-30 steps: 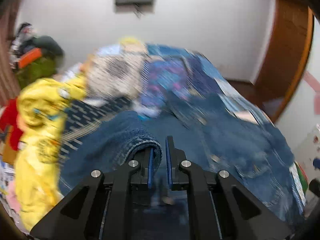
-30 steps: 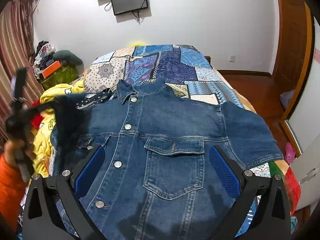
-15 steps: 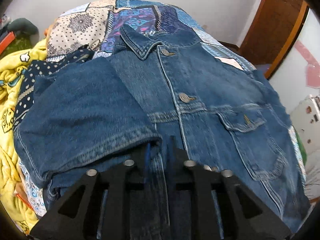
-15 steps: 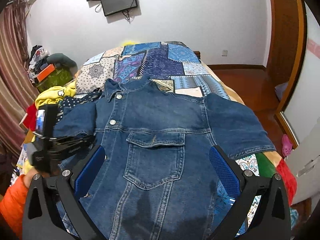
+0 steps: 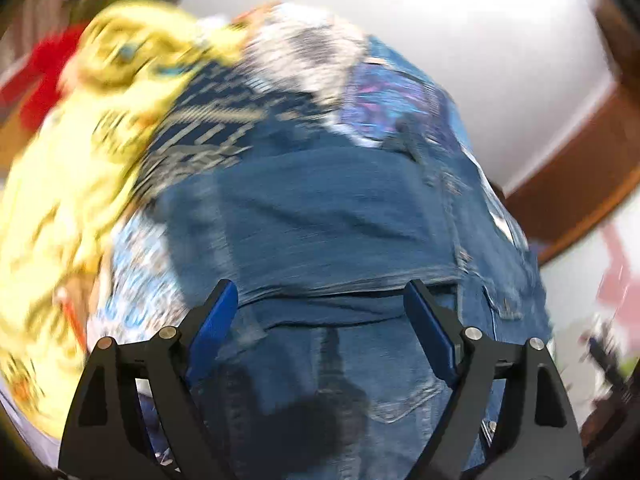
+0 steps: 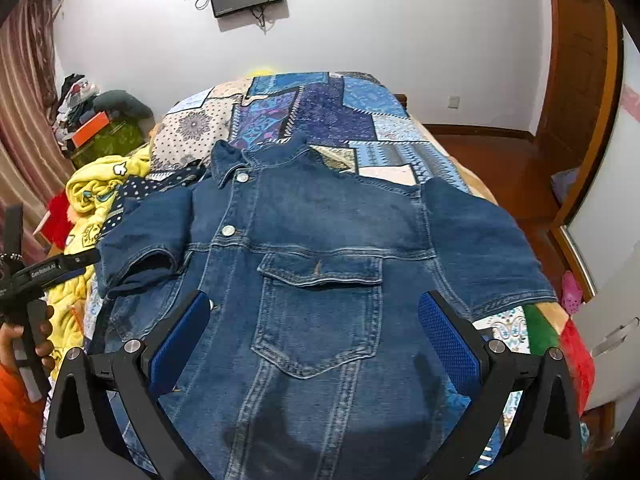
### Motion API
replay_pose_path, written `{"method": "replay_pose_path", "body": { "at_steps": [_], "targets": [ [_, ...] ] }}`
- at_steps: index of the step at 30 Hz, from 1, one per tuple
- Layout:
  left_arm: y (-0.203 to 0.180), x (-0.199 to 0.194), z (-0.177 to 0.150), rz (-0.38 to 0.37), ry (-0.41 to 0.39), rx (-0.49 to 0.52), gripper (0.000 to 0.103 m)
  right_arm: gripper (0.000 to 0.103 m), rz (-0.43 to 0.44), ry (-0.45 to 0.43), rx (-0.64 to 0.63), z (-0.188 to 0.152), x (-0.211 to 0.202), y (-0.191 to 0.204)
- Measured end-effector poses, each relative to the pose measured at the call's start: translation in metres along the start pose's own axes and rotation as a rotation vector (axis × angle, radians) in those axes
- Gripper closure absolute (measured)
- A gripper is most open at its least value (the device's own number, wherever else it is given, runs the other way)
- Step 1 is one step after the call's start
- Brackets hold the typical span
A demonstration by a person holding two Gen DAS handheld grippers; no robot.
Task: Fold large clothes
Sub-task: 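Fold the held sleeve with the left gripper across the jacket front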
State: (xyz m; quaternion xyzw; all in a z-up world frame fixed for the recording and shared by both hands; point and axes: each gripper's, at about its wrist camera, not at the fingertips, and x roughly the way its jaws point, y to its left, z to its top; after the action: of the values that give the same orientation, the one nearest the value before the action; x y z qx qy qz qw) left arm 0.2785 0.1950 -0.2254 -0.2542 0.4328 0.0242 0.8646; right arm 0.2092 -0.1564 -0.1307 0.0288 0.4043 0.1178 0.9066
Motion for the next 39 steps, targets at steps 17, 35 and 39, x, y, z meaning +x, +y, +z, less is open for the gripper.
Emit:
{"method": "replay_pose_path", "body": {
  "at_steps": [17,35,39],
  "targets": [
    [0.088,0.067,-0.018,-0.257,0.12,-0.421,0.024,0.0,-0.016,0.035,-0.036,0.0,0.014,0.017],
    [-0.031,-0.036,0.063,0.128,-0.259,0.148,0.092,0.0,0.002,0.021,-0.062,0.0,0.005,0.02],
    [-0.093,-0.063,0.084,0.108,-0.356,0.267,0.092,0.0,0.015,0.001,-0.033,0.001,-0.001,0.01]
  ]
}}
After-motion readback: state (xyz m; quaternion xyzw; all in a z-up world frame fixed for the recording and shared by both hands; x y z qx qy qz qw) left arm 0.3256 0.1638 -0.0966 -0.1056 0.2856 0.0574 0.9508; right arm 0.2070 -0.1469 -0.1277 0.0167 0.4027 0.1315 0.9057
